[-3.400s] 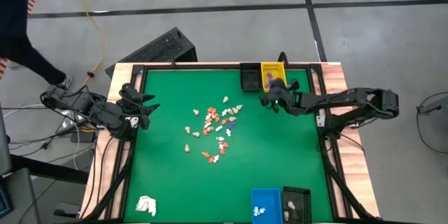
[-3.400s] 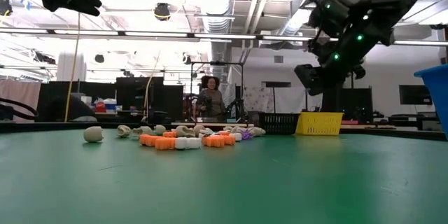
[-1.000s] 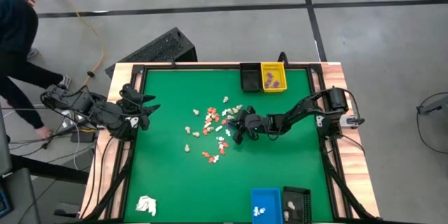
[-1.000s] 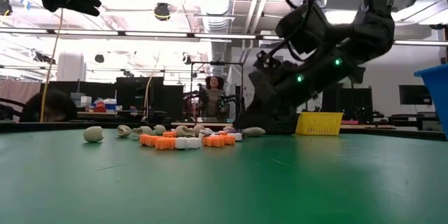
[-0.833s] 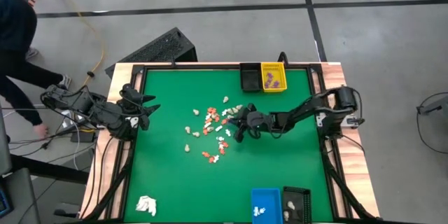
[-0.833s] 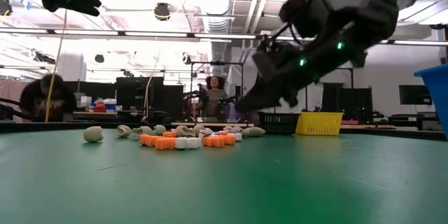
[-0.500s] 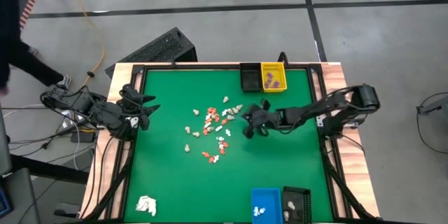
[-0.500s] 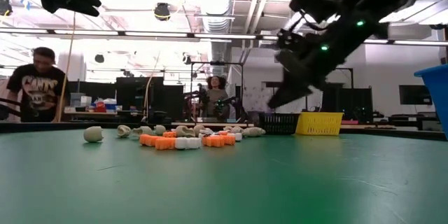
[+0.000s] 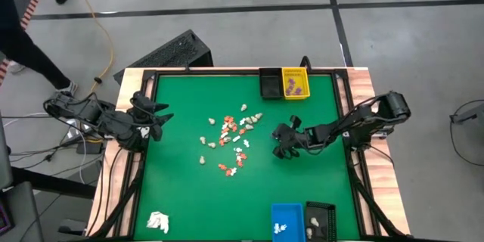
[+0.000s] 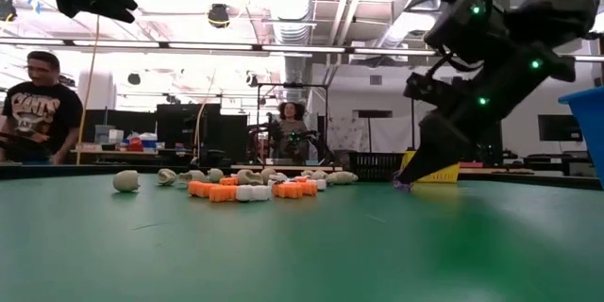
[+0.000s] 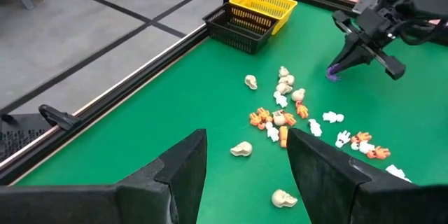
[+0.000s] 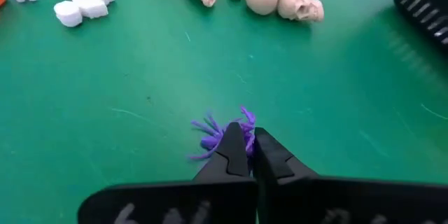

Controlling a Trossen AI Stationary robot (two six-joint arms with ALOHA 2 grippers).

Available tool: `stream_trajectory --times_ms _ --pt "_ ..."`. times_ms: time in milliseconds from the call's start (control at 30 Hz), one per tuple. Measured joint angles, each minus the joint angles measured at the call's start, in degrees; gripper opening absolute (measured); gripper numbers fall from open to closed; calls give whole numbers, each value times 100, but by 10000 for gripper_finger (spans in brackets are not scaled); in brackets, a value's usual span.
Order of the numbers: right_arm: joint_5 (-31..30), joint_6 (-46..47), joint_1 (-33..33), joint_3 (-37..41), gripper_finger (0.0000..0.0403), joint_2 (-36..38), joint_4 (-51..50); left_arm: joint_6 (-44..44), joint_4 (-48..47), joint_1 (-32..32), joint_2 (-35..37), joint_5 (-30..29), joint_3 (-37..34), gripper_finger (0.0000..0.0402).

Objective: Sort Halloween decoration
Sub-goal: Put the violet spider toy into the yellow basket

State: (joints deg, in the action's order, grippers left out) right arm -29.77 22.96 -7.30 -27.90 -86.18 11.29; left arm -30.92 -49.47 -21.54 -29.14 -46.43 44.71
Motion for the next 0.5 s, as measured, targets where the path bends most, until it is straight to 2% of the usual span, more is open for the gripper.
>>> stream_trajectory --times_ms 400,500 --pt "198 -82 58 138 7 -1 283 -33 3 -2 -108 -3 0 189" --pt "257 -67 58 138 22 -1 301 -32 4 0 -127 9 0 189"
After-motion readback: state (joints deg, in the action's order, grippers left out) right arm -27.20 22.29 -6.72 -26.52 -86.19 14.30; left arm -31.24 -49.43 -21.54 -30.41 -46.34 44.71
